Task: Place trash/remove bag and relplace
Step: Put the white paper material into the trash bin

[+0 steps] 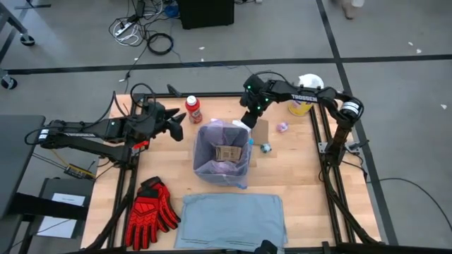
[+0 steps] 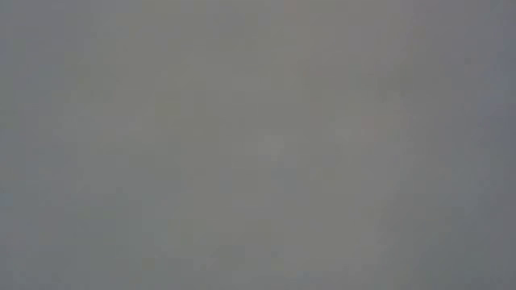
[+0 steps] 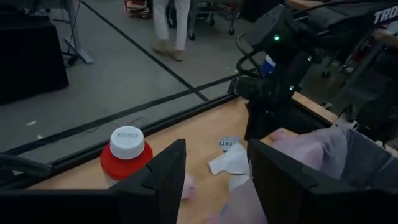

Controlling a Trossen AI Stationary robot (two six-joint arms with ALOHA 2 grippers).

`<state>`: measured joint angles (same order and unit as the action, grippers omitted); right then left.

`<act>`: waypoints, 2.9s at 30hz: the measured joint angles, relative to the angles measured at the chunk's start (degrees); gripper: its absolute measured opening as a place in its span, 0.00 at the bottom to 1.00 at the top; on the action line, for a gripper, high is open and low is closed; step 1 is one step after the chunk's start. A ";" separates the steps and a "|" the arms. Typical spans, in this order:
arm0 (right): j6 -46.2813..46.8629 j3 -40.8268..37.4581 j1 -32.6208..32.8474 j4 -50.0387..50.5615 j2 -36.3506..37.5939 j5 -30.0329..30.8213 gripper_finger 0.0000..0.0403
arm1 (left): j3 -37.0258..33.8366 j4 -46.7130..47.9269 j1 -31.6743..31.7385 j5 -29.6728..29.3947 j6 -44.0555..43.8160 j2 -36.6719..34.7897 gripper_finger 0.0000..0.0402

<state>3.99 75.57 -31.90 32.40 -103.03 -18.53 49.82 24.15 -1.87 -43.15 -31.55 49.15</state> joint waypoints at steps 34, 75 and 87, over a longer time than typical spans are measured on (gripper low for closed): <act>-14.25 0.04 6.06 1.99 -11.99 19.91 0.60 | -0.02 1.10 0.00 0.58 -3.61 -0.01 0.45; 8.78 0.09 -5.03 9.27 -4.32 14.97 0.48 | -0.02 -2.58 0.00 0.68 -3.67 0.00 0.45; 13.54 0.09 -2.00 4.08 -7.54 7.86 0.81 | -0.02 -3.39 0.00 0.75 -3.67 0.00 0.45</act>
<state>17.53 75.66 -33.90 36.47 -110.56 -10.67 49.80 20.75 -1.87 -42.40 -35.22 49.15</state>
